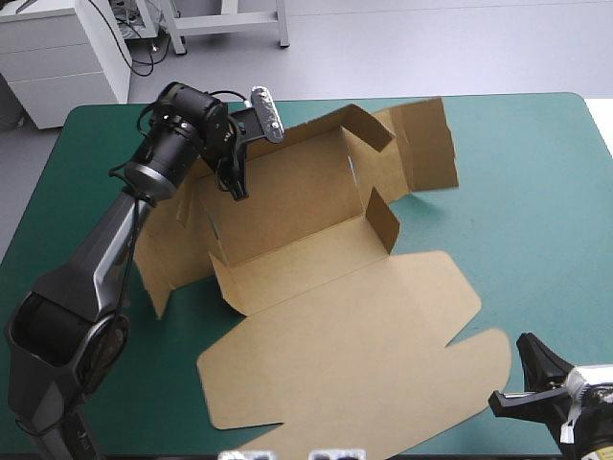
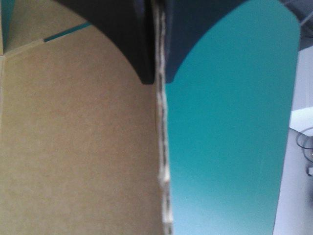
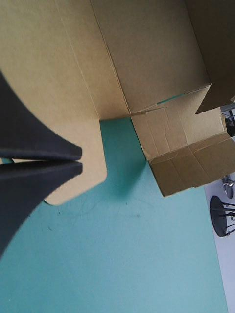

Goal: Fold the box

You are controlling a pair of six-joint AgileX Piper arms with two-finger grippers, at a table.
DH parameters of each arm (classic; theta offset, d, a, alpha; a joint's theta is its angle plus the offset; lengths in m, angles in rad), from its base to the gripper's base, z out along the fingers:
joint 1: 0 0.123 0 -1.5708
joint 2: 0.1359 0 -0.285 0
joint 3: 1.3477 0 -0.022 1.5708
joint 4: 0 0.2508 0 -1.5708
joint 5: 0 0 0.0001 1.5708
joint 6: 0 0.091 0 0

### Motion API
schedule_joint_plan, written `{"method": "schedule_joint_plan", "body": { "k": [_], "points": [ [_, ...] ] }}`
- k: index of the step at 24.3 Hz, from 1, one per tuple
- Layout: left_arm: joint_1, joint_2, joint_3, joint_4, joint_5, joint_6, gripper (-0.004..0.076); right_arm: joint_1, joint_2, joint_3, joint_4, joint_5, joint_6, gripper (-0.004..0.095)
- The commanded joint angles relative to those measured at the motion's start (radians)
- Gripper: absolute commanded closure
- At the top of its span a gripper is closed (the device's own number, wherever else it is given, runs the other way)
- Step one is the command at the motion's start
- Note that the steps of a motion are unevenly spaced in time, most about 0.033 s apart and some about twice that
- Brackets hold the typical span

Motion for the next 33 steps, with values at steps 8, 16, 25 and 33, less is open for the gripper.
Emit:
{"method": "schedule_joint_plan", "body": {
  "k": [8, 16, 25, 33],
  "points": [
    [-0.156, -0.062, -0.022, 0.18, -0.041, 0.007, 0.0731, 0.003, 0.127, -0.03, 0.055, -0.079, -0.028, 0.0919],
    [-0.326, -0.08, 0.087, 0.433, -0.081, -0.101, 0.0731, 0.003, 0.15, -0.03, 0.061, -0.083, -0.025, 0.0905],
    [-0.537, -0.294, 0.593, 0.808, -0.372, -0.489, 0.0731, 0.003, 0.15, -0.03, 0.055, -0.083, -0.014, 0.0905],
    [-0.537, -0.325, 0.821, 1.417, -0.42, -1.04, 0.0731, 0.003, 0.152, -0.03, 0.055, -0.083, -0.003, 0.0904]
  ]
}}
